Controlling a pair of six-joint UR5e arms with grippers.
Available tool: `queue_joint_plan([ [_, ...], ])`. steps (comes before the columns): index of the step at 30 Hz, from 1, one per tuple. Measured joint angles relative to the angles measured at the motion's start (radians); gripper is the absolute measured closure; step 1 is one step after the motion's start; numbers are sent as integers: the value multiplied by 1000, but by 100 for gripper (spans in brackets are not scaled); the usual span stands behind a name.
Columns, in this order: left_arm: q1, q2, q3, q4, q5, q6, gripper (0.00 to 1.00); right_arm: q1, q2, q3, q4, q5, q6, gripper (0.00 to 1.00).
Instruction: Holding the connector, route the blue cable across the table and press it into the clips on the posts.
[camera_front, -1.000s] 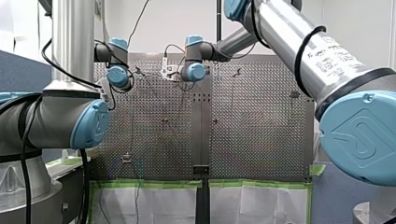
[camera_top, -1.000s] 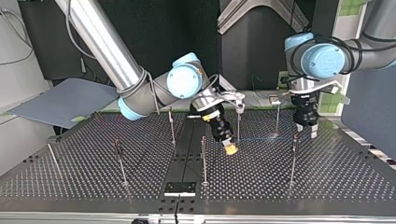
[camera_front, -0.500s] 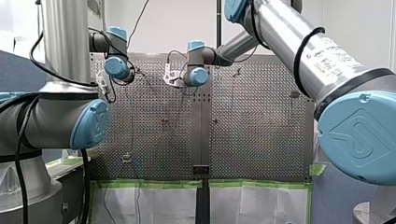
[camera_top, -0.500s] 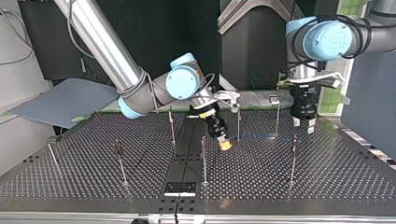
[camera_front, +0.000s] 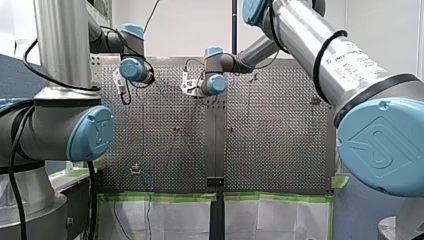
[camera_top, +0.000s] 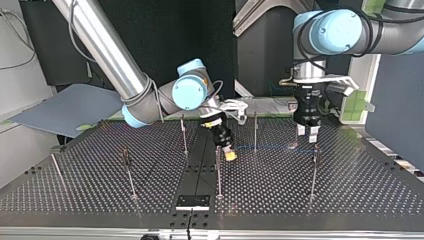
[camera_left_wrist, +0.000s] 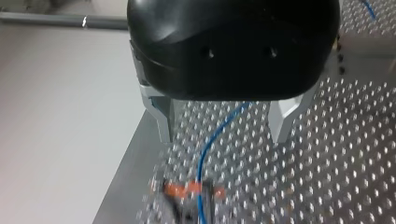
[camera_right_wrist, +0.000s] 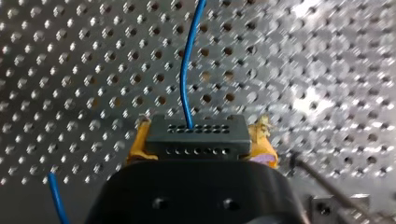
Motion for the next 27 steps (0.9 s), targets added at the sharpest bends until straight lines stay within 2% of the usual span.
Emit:
queue_joint_plan([
  [3,-25,-3,2,9,-1,27,0,-7,-1,8,3,3,0,100],
  [8,-44,-27,20,26,-10,69,0,-11,-1,11,6,4,1,100],
  [17,-62,-114,89,34,-84,159,0,-20,-1,11,7,4,-3,100],
  [20,-69,-137,108,48,-95,182,0,-23,-1,11,7,3,-3,100],
  [27,-80,-190,151,80,-104,193,0,-27,0,11,3,2,-4,100],
])
